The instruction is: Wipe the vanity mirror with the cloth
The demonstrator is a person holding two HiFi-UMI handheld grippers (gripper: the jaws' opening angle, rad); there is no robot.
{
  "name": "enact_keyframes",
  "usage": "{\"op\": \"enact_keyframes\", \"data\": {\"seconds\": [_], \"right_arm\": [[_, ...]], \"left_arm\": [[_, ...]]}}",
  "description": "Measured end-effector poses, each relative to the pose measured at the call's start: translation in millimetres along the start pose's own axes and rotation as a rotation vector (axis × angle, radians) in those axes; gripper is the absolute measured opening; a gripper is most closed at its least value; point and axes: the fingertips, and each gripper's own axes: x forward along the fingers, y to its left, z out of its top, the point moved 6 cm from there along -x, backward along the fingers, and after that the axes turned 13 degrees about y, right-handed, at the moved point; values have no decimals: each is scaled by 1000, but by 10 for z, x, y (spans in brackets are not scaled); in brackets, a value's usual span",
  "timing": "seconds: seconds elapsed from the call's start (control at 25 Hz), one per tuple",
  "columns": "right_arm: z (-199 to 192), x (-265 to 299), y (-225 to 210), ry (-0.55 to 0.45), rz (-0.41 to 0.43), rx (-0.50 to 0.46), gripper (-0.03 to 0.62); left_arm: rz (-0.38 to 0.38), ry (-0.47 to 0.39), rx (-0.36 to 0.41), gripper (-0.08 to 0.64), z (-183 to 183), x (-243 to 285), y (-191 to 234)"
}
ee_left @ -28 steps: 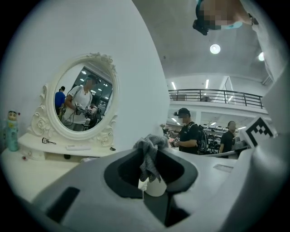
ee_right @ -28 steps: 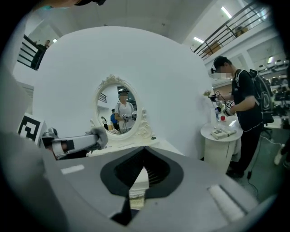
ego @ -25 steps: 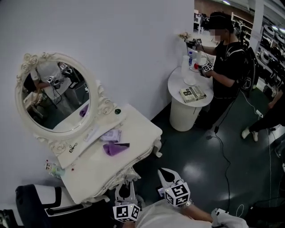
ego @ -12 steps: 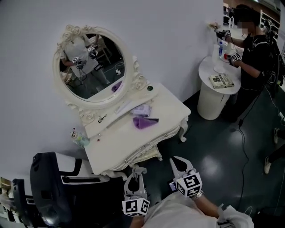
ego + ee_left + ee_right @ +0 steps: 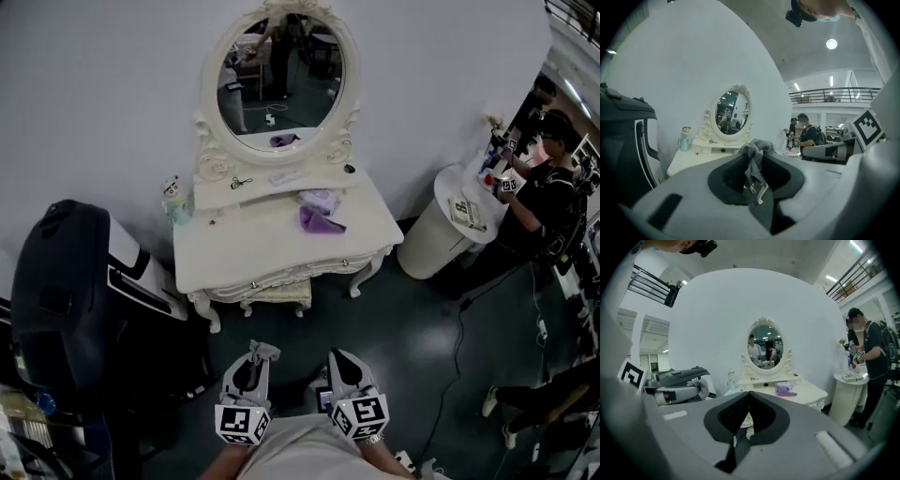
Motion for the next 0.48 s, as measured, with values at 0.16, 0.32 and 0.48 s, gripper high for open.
{"op": "enact_keyframes", "data": {"seconds": [0.16,0.32,0.48], "right_arm": [[-70,-242,102,21,-21,-22,6],[-32,-337,141,-6,3,-49,6],[-91,-502,122,-25,40,-48,6]], "left_arm": [[-77,-32,15,81,25,-75,-178],[-61,-64,23,81,25,-185,-220],[17,-69,3,81,-72,-330,-251]]}}
